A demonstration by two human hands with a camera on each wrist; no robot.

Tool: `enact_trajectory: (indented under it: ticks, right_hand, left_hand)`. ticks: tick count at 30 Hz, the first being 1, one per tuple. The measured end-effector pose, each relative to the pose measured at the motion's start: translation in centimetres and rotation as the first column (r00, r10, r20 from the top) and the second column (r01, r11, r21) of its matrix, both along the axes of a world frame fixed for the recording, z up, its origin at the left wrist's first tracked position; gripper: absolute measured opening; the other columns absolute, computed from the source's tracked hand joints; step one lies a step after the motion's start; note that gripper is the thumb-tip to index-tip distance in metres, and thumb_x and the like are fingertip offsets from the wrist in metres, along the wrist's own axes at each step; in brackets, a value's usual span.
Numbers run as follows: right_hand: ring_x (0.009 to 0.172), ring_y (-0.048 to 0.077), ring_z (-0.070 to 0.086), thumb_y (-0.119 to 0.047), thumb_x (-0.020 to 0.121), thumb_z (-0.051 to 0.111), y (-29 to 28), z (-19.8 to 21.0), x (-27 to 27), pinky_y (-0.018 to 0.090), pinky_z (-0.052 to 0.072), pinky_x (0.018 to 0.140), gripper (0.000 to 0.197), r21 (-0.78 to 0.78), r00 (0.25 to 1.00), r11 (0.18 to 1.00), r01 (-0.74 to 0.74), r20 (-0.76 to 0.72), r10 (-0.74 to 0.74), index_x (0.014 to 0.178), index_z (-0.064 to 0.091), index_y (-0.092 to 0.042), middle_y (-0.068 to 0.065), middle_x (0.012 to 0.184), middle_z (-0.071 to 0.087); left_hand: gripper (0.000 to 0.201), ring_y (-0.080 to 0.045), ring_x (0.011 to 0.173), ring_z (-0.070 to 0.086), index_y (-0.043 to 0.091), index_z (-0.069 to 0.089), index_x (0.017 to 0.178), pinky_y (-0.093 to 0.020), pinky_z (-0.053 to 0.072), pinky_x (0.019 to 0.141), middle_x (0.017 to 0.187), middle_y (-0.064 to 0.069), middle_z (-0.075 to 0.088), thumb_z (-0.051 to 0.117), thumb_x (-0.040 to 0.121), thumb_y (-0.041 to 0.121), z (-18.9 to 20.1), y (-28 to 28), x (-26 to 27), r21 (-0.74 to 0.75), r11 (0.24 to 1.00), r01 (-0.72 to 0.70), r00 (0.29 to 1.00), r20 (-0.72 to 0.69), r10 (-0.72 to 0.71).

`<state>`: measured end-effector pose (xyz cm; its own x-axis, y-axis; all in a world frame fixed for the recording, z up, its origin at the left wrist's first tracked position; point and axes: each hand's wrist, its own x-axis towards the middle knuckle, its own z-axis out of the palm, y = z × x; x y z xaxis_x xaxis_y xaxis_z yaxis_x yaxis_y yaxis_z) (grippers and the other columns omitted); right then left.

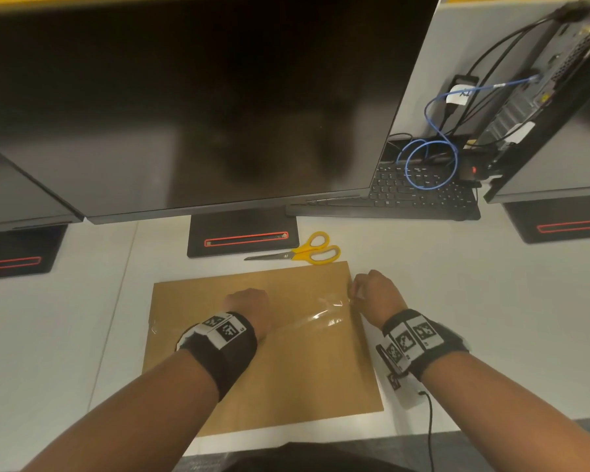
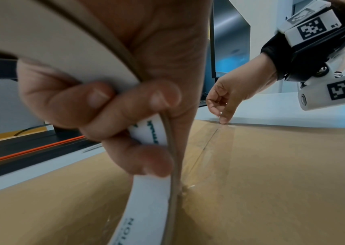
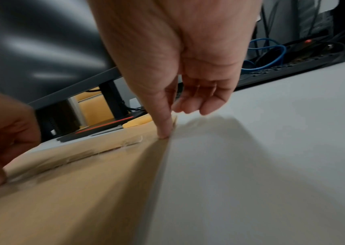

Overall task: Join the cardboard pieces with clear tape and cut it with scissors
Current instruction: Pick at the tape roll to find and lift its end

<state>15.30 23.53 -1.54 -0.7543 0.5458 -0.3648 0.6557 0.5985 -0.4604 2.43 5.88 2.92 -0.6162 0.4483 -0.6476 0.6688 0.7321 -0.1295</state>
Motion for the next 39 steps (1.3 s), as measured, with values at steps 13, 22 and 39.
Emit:
enact_trajectory:
  ticks: [13,22,39]
  right_hand:
    - [0.117,0.024,0.046,-0.002,0.092,0.043,-6.2,0.9,-1.8,0.036,0.041,0.096,0.046,-0.090,0.785,0.786,-0.611,0.060,0.617,0.128,0.061,-0.024,0.005,0.124,0.052]
    - [0.118,0.025,0.040,-0.009,0.092,0.044,-7.2,1.0,-1.7,0.036,0.039,0.094,0.053,-0.010,0.731,0.742,-0.671,0.160,0.663,0.138,0.046,-0.035,0.003,0.129,0.042]
    - [0.133,0.040,0.023,-0.020,0.099,0.034,-9.0,0.9,-3.3,0.044,0.040,0.103,0.061,0.025,0.606,0.646,-0.763,0.378,0.700,0.144,0.014,-0.056,0.013,0.148,0.020]
  left_hand:
    - [0.023,-0.025,0.100,0.065,0.007,0.064,0.108,-0.028,0.046,0.076,0.109,-0.007,0.067,0.052,0.090,0.011,-0.3,-0.1,-0.3,-0.004,1.000,-0.001,1.000,-0.002,0.001]
    - [0.015,-0.022,0.085,0.066,0.010,0.066,0.096,-0.026,0.045,0.067,0.095,-0.004,0.069,0.055,0.087,0.016,0.1,-0.8,-0.6,0.045,0.998,-0.036,0.999,0.041,0.034]
    - [0.032,-0.015,0.061,0.047,0.015,0.055,0.064,-0.026,0.035,0.060,0.064,-0.001,0.052,0.061,0.084,0.038,0.7,-7.2,-4.8,0.240,0.929,-0.282,0.905,0.388,0.174]
